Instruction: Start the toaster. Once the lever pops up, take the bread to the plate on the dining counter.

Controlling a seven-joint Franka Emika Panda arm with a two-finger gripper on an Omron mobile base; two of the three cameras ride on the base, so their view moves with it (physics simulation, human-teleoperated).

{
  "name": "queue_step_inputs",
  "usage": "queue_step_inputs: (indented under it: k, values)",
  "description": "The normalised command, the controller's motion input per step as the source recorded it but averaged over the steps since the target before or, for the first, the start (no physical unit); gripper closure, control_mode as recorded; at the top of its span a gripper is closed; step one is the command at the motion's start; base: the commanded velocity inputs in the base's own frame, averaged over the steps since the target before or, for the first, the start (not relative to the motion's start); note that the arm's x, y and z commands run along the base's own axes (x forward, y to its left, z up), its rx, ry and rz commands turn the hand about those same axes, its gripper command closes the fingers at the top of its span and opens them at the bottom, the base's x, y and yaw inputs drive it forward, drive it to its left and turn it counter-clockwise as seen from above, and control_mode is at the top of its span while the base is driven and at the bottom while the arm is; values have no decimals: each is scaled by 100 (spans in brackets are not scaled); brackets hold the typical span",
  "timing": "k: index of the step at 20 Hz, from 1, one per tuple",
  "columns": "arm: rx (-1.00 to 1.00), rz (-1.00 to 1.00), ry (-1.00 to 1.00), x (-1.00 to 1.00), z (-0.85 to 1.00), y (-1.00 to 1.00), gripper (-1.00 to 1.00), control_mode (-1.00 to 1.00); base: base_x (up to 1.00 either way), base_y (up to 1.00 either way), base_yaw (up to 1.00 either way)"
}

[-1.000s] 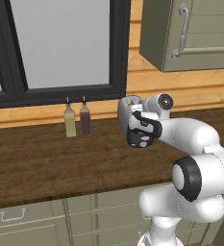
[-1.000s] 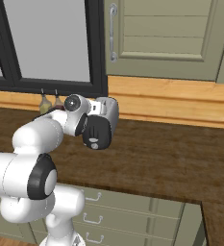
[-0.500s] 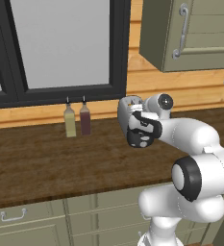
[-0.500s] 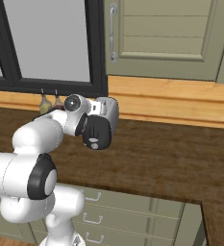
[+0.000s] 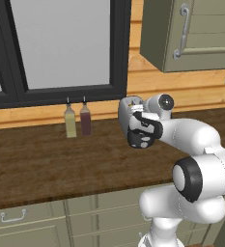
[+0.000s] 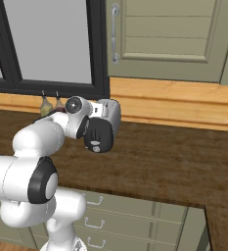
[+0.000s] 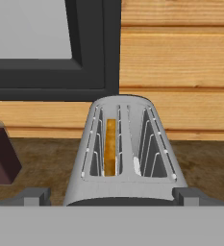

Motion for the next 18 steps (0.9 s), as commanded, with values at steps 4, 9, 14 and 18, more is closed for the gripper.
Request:
queue_step_inputs:
  k: [4,9,14,18]
  values:
    - [0,0,0,0,0,0,-100,-100,0,0,0]
    - [0,0,0,0,0,0,-100,-100,0,0,0]
    - [0,0,0,0,0,0,-100,-100,0,0,0]
    - [0,0,0,0,0,0,-100,-100,0,0,0]
